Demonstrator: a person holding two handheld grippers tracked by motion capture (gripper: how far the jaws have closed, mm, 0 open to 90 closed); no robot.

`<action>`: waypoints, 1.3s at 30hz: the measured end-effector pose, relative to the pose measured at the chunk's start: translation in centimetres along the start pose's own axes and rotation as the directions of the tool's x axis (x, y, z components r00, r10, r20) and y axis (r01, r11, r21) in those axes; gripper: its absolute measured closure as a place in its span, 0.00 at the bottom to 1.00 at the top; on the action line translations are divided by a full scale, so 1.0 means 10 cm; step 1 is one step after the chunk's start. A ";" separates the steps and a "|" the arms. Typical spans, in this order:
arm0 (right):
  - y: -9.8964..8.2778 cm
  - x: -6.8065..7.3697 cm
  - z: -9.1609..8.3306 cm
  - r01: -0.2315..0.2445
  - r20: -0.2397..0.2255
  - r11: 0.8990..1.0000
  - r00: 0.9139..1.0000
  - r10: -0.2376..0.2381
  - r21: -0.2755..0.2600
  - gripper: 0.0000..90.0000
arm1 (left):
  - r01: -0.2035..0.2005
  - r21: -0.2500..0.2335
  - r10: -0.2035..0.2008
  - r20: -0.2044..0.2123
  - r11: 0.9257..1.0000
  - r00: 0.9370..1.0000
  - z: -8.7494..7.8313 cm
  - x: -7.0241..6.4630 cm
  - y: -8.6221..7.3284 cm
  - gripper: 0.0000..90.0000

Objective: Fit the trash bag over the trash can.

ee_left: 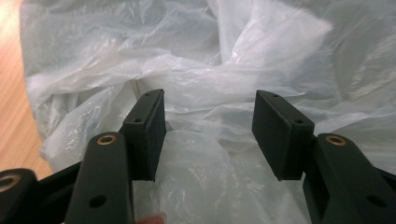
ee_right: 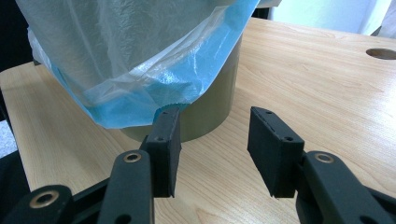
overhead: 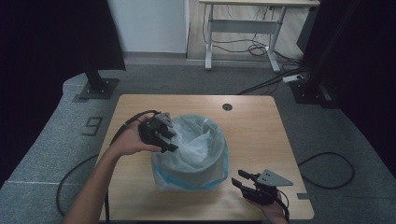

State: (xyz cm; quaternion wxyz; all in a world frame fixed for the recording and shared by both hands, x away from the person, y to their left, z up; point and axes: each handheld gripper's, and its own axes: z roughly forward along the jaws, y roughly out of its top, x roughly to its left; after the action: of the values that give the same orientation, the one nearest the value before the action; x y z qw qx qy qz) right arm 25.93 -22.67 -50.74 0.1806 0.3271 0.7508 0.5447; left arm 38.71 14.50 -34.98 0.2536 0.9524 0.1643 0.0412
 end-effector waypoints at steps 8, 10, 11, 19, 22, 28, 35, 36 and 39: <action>0.00 -0.01 -0.01 0.001 0.004 1.000 1.000 -0.001 -0.003 0.59 | -0.014 0.074 0.014 -0.012 0.997 1.000 0.15 0.01 0.05 0.49; 0.00 -0.01 -0.01 0.000 0.004 1.000 1.000 0.000 -0.004 0.59 | -0.012 0.091 0.014 -0.017 0.996 1.000 0.17 0.02 0.05 0.49; 0.00 -0.01 -0.01 0.001 0.005 1.000 1.000 0.000 -0.003 0.59 | -0.012 0.088 0.014 -0.022 0.996 1.000 0.16 0.02 0.04 0.49; 0.00 0.00 -0.01 0.003 0.005 1.000 1.000 -0.003 -0.004 0.59 | -0.015 -0.016 0.015 -0.017 1.000 1.000 0.02 -0.04 0.01 0.45; 0.01 -0.01 -0.02 0.003 0.005 1.000 1.000 -0.003 -0.007 0.59 | -0.015 -0.081 0.013 -0.026 0.997 1.000 -0.06 -0.09 -0.02 0.44; 0.01 -0.01 -0.02 0.001 0.006 1.000 1.000 -0.001 -0.007 0.59 | -0.023 -0.118 0.019 -0.033 0.993 0.999 -0.13 -0.12 -0.04 0.43; 0.01 -0.02 -0.02 0.000 0.004 1.000 1.000 0.000 -0.008 0.59 | -0.030 -0.107 0.028 -0.022 0.994 0.999 -0.08 -0.07 0.07 0.42; 0.01 -0.03 -0.02 -0.002 0.006 1.000 1.000 0.002 -0.007 0.59 | -0.030 -0.104 0.028 -0.022 0.994 0.999 -0.07 -0.05 0.09 0.42; 0.00 -0.03 -0.02 -0.005 0.007 1.000 1.000 0.006 -0.009 0.59 | -0.025 -0.096 0.024 -0.009 0.995 1.000 -0.01 0.00 0.19 0.42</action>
State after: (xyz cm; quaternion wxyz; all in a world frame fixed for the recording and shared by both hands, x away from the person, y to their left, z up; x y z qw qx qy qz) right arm 26.00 -23.03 -50.64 0.1830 0.3301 0.7469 0.5474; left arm 39.26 12.99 -33.92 0.2979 0.9408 0.1514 0.0559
